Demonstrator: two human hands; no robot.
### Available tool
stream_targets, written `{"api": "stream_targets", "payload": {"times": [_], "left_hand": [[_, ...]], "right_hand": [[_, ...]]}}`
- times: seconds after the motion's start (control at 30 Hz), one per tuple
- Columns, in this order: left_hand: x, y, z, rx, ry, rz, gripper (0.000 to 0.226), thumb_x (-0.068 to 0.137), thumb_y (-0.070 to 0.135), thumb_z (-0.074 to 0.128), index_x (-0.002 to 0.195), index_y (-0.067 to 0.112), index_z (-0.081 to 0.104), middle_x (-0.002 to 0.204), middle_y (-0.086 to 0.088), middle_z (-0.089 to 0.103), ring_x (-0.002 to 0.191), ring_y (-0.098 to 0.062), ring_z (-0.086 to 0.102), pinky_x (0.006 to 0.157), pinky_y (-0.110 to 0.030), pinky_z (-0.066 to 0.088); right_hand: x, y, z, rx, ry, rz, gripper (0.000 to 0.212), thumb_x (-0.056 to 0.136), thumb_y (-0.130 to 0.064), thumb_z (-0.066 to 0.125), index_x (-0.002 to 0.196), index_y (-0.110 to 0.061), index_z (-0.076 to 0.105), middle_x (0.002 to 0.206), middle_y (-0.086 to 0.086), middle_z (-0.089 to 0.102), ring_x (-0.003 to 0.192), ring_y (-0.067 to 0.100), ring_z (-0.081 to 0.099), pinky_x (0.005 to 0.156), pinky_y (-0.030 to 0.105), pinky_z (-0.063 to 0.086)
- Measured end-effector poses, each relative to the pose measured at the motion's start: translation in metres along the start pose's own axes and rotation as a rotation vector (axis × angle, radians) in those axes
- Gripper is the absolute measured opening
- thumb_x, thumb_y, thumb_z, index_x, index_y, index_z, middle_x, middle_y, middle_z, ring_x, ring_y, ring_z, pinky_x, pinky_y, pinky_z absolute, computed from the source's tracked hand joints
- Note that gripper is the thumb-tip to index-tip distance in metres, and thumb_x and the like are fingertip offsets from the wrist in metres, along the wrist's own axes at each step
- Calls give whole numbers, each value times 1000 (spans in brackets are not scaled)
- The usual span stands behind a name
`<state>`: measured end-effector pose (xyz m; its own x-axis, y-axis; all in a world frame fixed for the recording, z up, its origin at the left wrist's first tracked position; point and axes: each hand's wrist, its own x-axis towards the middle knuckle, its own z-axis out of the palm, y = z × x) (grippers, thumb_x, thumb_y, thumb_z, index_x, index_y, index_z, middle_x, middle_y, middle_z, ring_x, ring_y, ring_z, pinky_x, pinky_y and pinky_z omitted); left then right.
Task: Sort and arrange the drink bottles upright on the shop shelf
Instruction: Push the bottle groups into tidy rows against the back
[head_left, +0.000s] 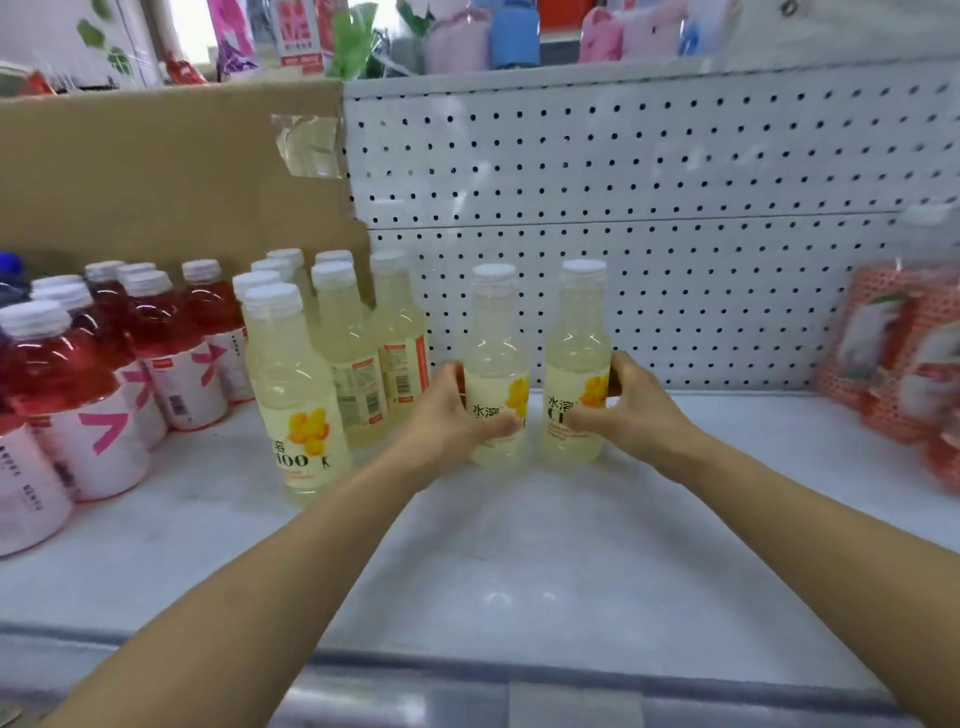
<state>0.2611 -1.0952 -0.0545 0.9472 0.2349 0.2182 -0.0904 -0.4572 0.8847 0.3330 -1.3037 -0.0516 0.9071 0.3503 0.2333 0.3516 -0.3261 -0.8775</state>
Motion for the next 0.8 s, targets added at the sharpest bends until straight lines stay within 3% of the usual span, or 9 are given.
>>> {"api": "stream_targets", "payload": {"times": [0.1, 0.27, 0.47, 0.7, 0.8], "left_hand": [[30, -1, 12, 6, -33, -27, 66, 73, 25, 88, 127, 24, 48, 109, 8, 66, 98, -6, 64, 66, -16, 47], [70, 2, 28, 43, -29, -47, 64, 72, 27, 89, 122, 30, 49, 109, 14, 64, 99, -5, 61, 75, -22, 47], [91, -3, 45, -55, 12, -21, 60, 75, 14, 87, 124, 21, 53, 113, 6, 67, 102, -11, 67, 77, -20, 52], [100, -4, 40, -75, -35, -10, 50, 75, 11, 86, 110, 30, 55, 106, 11, 69, 90, 2, 67, 64, -11, 52], [97, -2, 39, -47, -39, -24, 56, 77, 14, 85, 120, 24, 52, 111, 9, 67, 97, -2, 65, 69, -12, 51]], "right_hand": [[18, 9, -16, -9, 22, 15, 50, 74, -12, 80, 113, -23, 51, 100, -7, 63, 86, 0, 60, 58, 11, 43], [50, 24, -30, 15, 44, 29, 49, 75, -8, 79, 116, -17, 52, 101, -5, 62, 92, 6, 60, 70, 21, 47], [74, 38, -32, 74, 7, -31, 41, 76, -4, 78, 109, -17, 57, 102, -1, 67, 94, 10, 66, 76, 25, 55], [82, 37, -25, 104, 16, -55, 39, 77, -2, 77, 96, -28, 56, 97, -4, 68, 87, 6, 68, 62, 14, 54], [78, 35, -23, 118, -4, -37, 40, 79, -2, 76, 101, -27, 54, 99, -6, 64, 94, 10, 66, 63, 13, 52]]}}
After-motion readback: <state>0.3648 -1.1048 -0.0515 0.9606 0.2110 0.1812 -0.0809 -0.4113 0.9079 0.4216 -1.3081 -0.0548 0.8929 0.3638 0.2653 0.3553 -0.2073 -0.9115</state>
